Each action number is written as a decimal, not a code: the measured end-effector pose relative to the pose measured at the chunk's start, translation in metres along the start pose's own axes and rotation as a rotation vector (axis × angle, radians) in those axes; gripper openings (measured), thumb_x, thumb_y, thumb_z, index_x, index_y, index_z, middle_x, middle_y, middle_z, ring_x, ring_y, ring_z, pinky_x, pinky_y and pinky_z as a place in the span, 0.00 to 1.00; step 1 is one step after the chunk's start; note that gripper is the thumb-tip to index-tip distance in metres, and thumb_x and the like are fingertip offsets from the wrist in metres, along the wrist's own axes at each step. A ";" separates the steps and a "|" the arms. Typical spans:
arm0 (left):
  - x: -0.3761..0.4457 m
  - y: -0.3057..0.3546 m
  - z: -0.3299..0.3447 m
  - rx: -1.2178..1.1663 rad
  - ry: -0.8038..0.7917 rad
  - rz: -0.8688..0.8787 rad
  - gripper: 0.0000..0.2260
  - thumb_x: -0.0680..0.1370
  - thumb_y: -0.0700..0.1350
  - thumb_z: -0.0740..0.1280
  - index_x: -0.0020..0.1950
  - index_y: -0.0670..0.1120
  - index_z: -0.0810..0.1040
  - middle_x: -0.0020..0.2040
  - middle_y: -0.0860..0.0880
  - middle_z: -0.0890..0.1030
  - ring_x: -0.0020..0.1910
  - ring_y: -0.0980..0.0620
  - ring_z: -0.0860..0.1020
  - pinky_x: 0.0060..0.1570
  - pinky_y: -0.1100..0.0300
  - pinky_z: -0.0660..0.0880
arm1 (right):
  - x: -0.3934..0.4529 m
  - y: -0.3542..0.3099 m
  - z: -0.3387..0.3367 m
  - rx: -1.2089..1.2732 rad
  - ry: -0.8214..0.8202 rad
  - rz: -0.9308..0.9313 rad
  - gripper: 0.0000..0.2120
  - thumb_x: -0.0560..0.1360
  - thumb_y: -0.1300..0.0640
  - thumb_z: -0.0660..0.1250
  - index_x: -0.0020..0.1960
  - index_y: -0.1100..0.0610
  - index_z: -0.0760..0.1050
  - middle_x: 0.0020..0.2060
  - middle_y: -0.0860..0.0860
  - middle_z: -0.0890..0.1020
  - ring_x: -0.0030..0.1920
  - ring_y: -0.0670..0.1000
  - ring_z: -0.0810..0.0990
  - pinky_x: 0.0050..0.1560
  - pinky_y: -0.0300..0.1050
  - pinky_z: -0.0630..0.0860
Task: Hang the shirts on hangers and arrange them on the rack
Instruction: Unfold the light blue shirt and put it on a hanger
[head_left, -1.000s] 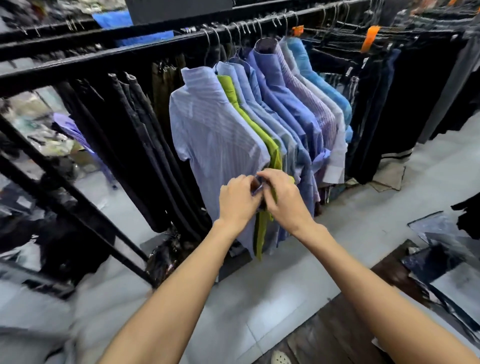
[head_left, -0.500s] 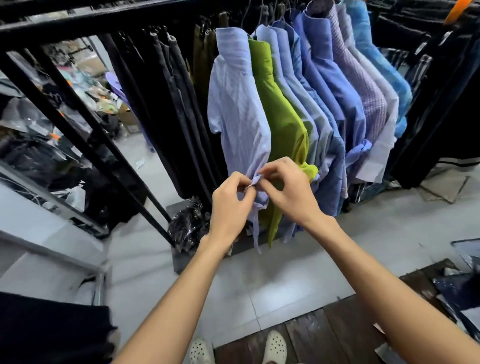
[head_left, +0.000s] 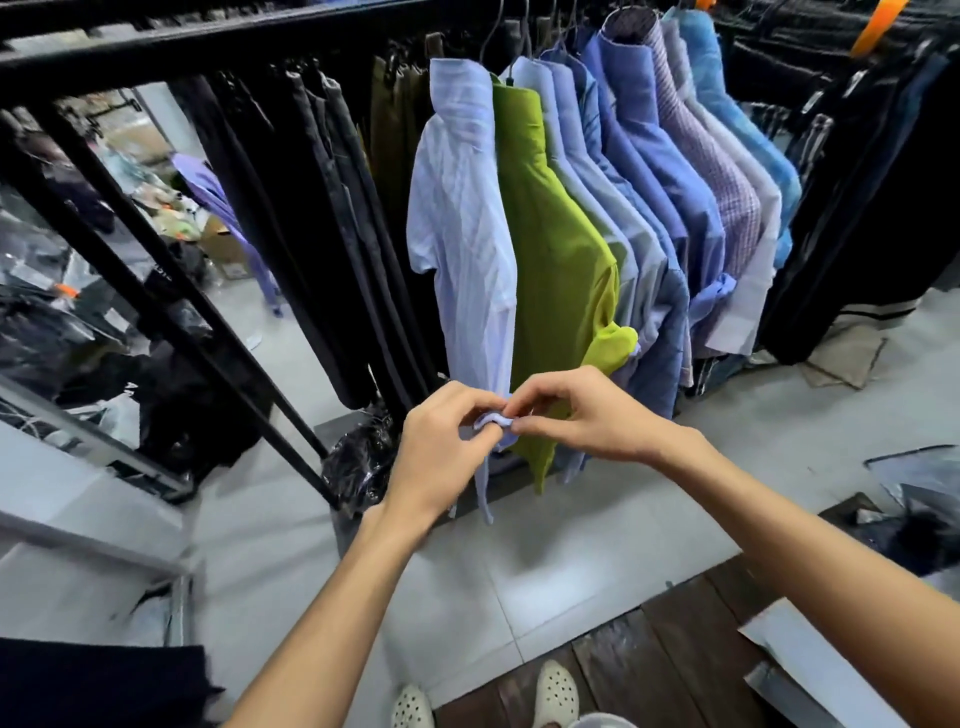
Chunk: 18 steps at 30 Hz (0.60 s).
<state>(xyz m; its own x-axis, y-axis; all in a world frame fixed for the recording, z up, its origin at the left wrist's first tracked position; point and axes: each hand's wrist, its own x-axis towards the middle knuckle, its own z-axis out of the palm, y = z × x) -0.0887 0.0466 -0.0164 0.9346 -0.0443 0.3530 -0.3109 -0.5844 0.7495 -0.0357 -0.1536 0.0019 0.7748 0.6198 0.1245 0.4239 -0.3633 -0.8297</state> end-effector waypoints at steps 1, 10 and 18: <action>-0.001 -0.002 -0.001 -0.011 -0.031 0.010 0.09 0.72 0.38 0.75 0.49 0.50 0.85 0.44 0.54 0.82 0.44 0.56 0.80 0.47 0.58 0.77 | 0.000 -0.001 0.002 -0.017 0.016 -0.002 0.07 0.75 0.60 0.76 0.53 0.59 0.84 0.45 0.50 0.87 0.47 0.50 0.85 0.53 0.54 0.81; -0.009 -0.009 -0.013 -0.020 -0.182 0.134 0.12 0.70 0.41 0.76 0.53 0.47 0.85 0.43 0.54 0.84 0.43 0.59 0.81 0.48 0.64 0.77 | -0.013 -0.006 0.031 -0.301 0.226 -0.162 0.08 0.70 0.68 0.74 0.45 0.58 0.80 0.40 0.51 0.81 0.41 0.47 0.80 0.43 0.39 0.76; -0.023 -0.023 -0.024 -0.005 -0.159 0.058 0.15 0.70 0.31 0.73 0.50 0.49 0.84 0.44 0.56 0.81 0.44 0.58 0.80 0.46 0.64 0.76 | -0.023 -0.008 0.062 -0.129 0.132 -0.046 0.09 0.77 0.63 0.72 0.55 0.56 0.76 0.43 0.45 0.80 0.41 0.46 0.81 0.44 0.44 0.79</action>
<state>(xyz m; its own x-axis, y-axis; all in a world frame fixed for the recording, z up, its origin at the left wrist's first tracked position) -0.1070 0.0799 -0.0283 0.9306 -0.2057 0.3028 -0.3654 -0.5729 0.7336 -0.0860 -0.1220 -0.0279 0.8041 0.5447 0.2382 0.5106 -0.4275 -0.7460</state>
